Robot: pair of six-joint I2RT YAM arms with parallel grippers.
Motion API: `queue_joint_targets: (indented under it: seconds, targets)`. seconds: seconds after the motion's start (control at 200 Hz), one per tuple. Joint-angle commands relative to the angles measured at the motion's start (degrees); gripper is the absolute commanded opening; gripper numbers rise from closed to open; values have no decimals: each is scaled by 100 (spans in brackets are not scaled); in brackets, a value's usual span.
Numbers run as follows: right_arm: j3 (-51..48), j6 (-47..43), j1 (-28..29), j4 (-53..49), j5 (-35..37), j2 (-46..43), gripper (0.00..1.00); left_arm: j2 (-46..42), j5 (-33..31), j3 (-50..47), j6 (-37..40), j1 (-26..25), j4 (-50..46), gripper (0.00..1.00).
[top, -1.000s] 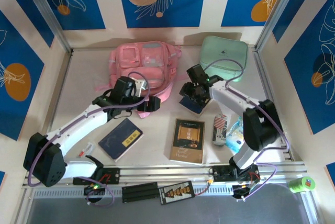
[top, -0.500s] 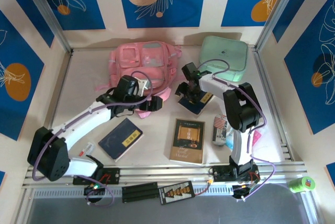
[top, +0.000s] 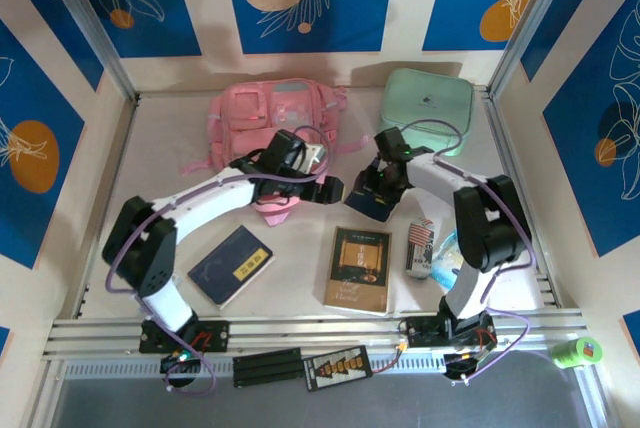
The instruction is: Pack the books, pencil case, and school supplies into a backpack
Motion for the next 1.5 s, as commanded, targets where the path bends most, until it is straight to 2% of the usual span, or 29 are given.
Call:
queue_joint_targets:
  seconds: [0.0, 0.115, 0.255, 0.345, 0.455, 0.675, 0.905, 1.315, 1.405, 1.495]
  targets:
    - [-353, 536, -360, -32, 60, -606, 53, 623, -187, 610, -104, -276, -49, 98]
    - [-741, 709, -686, -49, 172, -874, 49, 1315, -610, 1302, -148, -483, -233, 93]
    - [-924, 660, -925, 19, -102, -795, 48, 2058, -1126, 2064, -188, -571, -586, 86]
    - [-900, 513, -995, 158, -413, -585, 39, 2421, -1400, 2418, -146, -583, -826, 83]
    - [-750, 408, -1030, -12, -454, -364, 36, 2685, -1517, 2640, -111, -584, -927, 78]
    - [-687, 252, -1092, -35, -593, -49, 26, 3190, -1737, 3140, -210, -572, -1250, 63]
    - [-561, 200, -1067, -108, -546, 132, 21, 3354, -1285, 3207, -659, -582, -1078, 52]
    - [-613, 347, -1027, -60, -566, 180, 20, 3532, -690, 3304, -973, -567, -1197, 49]
    - [-609, 393, -1009, -57, -685, 217, 20, 3478, -343, 3328, -1024, -563, -1165, 48]
    - [-608, 400, -1000, -57, -728, 209, 19, 3338, 288, 3317, -1098, -535, -960, 47]
